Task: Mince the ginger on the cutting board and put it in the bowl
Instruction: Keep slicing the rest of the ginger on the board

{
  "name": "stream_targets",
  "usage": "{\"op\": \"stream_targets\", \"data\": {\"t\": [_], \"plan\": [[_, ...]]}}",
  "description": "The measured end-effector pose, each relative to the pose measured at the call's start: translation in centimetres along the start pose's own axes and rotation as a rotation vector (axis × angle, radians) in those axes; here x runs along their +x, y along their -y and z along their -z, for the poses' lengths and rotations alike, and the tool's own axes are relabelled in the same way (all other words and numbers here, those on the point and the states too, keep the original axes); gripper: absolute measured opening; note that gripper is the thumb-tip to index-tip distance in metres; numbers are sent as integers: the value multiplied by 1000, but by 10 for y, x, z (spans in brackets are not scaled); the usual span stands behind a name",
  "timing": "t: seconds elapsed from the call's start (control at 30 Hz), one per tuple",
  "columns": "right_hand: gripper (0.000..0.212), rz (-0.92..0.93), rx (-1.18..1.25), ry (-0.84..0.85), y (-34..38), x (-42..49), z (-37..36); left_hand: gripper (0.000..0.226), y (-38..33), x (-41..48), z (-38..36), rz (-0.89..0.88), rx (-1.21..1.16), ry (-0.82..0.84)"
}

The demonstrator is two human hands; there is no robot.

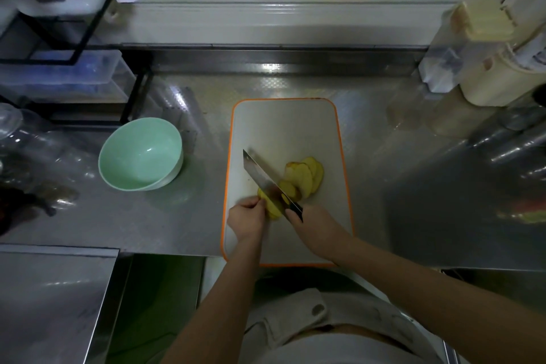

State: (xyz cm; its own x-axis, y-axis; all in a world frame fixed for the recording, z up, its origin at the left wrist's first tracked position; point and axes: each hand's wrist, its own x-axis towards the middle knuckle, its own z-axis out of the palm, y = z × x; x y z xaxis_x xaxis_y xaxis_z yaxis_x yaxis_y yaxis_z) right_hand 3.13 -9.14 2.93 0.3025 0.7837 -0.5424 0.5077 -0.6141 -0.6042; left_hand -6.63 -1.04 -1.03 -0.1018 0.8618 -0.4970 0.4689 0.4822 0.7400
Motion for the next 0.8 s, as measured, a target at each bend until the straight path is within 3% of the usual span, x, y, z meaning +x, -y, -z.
{"op": "stream_targets", "data": {"t": [0.43, 0.8], "plan": [[34, 2, -154, 62, 28, -1, 6, 15, -2, 3, 2, -3, 53, 17], [32, -11, -94, 58, 15, -1, -2, 17, -4, 1, 3, 2, 61, 13]]}}
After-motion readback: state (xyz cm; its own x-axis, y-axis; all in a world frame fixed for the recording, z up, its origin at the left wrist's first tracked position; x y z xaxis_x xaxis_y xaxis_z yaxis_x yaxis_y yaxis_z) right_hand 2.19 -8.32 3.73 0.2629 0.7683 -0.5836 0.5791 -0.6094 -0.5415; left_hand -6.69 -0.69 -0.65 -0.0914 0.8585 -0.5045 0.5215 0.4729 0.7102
